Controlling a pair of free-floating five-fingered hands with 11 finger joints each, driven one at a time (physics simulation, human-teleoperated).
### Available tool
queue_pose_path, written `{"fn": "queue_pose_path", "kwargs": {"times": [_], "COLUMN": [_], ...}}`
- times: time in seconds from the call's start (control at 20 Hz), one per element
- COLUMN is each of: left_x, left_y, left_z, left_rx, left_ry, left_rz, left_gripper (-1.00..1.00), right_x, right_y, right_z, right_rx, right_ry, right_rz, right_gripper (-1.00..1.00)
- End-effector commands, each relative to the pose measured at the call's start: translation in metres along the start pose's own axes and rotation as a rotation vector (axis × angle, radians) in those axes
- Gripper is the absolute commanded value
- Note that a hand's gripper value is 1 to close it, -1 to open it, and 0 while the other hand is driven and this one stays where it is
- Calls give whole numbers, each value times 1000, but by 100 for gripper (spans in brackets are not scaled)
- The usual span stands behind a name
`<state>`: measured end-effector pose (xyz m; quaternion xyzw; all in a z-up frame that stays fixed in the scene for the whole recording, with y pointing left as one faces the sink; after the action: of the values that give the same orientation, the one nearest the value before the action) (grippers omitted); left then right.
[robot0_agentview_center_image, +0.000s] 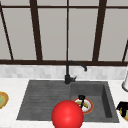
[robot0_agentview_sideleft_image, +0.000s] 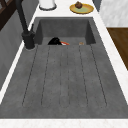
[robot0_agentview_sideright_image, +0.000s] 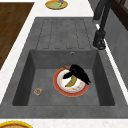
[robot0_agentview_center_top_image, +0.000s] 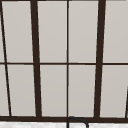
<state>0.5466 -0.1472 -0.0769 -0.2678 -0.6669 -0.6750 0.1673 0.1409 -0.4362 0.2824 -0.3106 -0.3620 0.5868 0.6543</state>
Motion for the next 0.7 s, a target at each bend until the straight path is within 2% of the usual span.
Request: {"fn": "queue_pose_path", "kwargs": {"times": [0.0,0.05,0.15,0.2,0.25,0.3,0.35,0.45,0.5,0.55,0.65], "left_x": [-22,-21,-19,-13,-5,0,9,23,22,21,34], "left_y": [-1,1,-1,-8,-9,-5,-7,-11,-11,-7,-13], "left_z": [3,3,4,11,17,17,16,10,9,9,7], "left_rx": [-10,-8,-16,-10,-28,-29,-25,42,40,50,32], "left_ry": [-26,-26,-34,-50,-81,-97,-101,-86,-83,-99,-107], "left_rz": [50,60,50,34,-37,-120,-163,-235,-255,-279,-336], "left_gripper": [-100,-100,-100,100,100,100,100,100,100,100,100], "right_x": [0,0,0,0,0,0,0,0,0,0,0], "right_y": [0,0,0,0,0,0,0,0,0,0,0], "right_z": [0,0,0,0,0,0,0,0,0,0,0], "right_rx": [0,0,0,0,0,0,0,0,0,0,0], "right_ry": [0,0,0,0,0,0,0,0,0,0,0], "right_rz": [0,0,0,0,0,0,0,0,0,0,0], "right_gripper": [0,0,0,0,0,0,0,0,0,0,0]}}
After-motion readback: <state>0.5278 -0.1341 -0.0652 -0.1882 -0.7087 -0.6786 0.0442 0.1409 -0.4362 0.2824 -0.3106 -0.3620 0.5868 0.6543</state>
